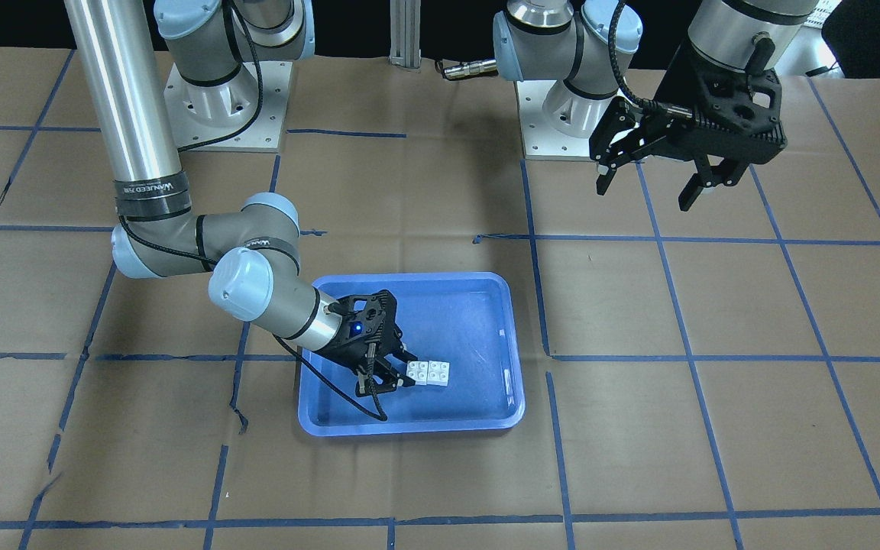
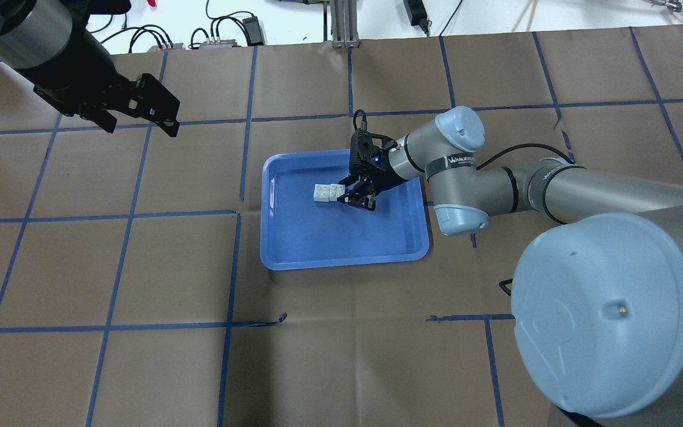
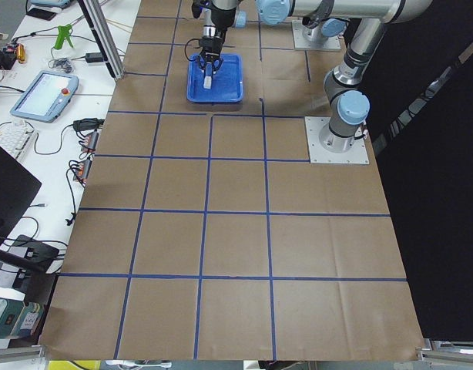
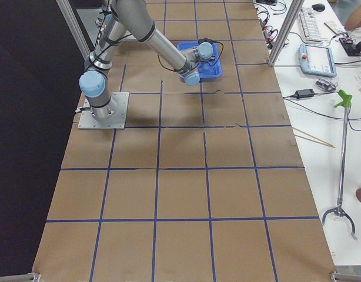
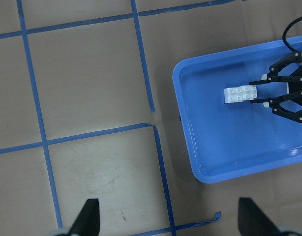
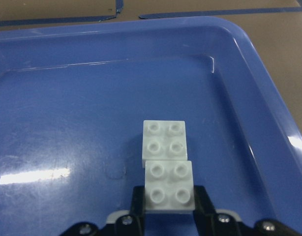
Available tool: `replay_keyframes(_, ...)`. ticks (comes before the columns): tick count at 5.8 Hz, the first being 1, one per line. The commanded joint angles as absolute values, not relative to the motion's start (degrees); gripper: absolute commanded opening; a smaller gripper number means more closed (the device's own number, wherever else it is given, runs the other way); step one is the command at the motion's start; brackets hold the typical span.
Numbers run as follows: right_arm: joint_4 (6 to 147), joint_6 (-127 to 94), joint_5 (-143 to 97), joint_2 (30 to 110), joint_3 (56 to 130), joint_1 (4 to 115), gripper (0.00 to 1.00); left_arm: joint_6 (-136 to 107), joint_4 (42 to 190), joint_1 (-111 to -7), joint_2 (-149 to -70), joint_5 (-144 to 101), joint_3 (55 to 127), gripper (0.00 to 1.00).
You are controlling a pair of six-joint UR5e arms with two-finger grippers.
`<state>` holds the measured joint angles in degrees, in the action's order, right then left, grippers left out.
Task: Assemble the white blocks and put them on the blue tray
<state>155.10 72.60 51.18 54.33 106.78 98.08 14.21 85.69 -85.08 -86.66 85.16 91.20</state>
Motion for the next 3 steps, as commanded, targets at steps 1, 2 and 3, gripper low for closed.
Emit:
replay_keyframes(1, 155.0, 72.1, 51.1, 54.3, 106.7, 98.1, 0.79, 14.2, 85.8, -85.1, -86.7, 85.2, 91.2, 0.99)
replay_keyframes(2, 155.0, 72.0, 50.9, 54.3, 106.7, 98.1, 0.98, 14.2, 85.8, -85.1, -86.7, 85.3, 91.3, 0.99)
replay_keyframes(3, 155.0, 70.9, 51.0, 54.4, 106.7, 98.1, 0.99, 14.2, 85.8, -85.1, -86.7, 85.2, 91.3, 0.99)
